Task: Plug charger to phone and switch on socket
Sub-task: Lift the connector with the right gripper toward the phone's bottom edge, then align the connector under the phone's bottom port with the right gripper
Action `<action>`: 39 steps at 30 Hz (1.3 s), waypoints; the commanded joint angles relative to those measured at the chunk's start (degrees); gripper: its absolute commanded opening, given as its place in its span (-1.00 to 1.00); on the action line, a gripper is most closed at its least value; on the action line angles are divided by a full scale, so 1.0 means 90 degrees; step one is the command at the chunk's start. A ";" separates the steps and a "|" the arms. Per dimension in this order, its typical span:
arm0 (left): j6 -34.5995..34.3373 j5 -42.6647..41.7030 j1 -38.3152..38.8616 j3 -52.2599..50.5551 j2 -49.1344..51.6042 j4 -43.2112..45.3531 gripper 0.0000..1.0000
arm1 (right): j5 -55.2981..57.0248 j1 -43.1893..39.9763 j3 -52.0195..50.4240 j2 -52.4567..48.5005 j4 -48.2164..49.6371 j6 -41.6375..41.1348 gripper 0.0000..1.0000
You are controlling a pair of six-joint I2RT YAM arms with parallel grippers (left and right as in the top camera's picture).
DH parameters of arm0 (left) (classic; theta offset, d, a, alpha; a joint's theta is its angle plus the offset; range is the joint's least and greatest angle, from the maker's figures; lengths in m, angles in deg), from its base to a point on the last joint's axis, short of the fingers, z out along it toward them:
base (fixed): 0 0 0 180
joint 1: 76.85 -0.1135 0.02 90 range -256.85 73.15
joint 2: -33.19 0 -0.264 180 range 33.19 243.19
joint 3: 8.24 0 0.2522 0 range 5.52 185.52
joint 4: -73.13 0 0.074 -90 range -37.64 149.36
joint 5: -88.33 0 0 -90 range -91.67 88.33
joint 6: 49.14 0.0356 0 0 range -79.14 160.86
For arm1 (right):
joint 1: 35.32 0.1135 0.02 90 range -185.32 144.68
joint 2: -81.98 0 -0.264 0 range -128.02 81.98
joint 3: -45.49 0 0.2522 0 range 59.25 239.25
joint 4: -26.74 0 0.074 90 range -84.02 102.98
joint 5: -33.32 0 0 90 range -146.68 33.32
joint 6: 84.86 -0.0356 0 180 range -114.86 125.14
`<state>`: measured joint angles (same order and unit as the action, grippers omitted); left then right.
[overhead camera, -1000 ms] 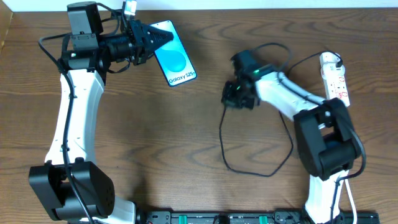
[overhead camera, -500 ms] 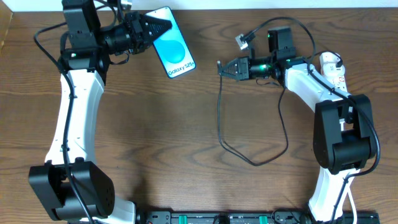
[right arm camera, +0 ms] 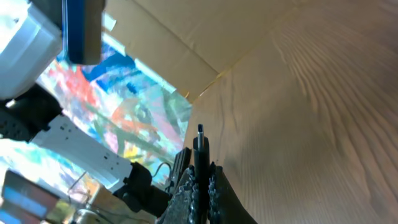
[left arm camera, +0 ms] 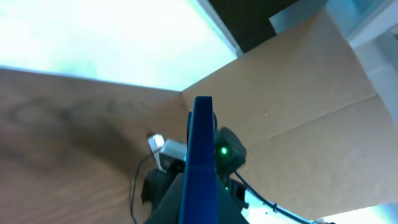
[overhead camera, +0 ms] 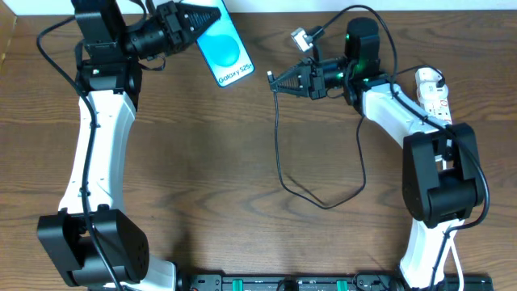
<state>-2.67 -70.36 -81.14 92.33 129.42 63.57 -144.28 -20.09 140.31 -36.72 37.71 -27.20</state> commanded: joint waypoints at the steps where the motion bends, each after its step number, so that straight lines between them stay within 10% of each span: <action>1: -0.0080 -0.0129 -0.0002 0.0034 -0.0090 0.0401 -0.86 | -0.0214 0.0148 0.0085 -0.0051 0.0736 -0.1265 -0.98; 10: -0.0078 -0.0129 -0.0002 0.0034 -0.0090 0.1078 -0.86 | -0.0214 0.0410 0.0085 -0.0051 0.3123 -0.3082 -0.98; 25: 0.0102 0.0544 -0.0002 0.0034 0.0136 0.0199 -0.85 | -0.0214 0.0481 0.0075 -0.0051 0.3172 -0.3164 -0.98; 39: -0.1537 0.0525 -0.0364 0.0034 0.1175 0.1030 -0.86 | -0.0214 0.0486 -0.0039 -0.0053 0.3133 -0.3140 -0.98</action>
<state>-11.41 -64.11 -83.20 92.24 140.41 70.59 -145.41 -16.22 140.29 -36.72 65.80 -55.05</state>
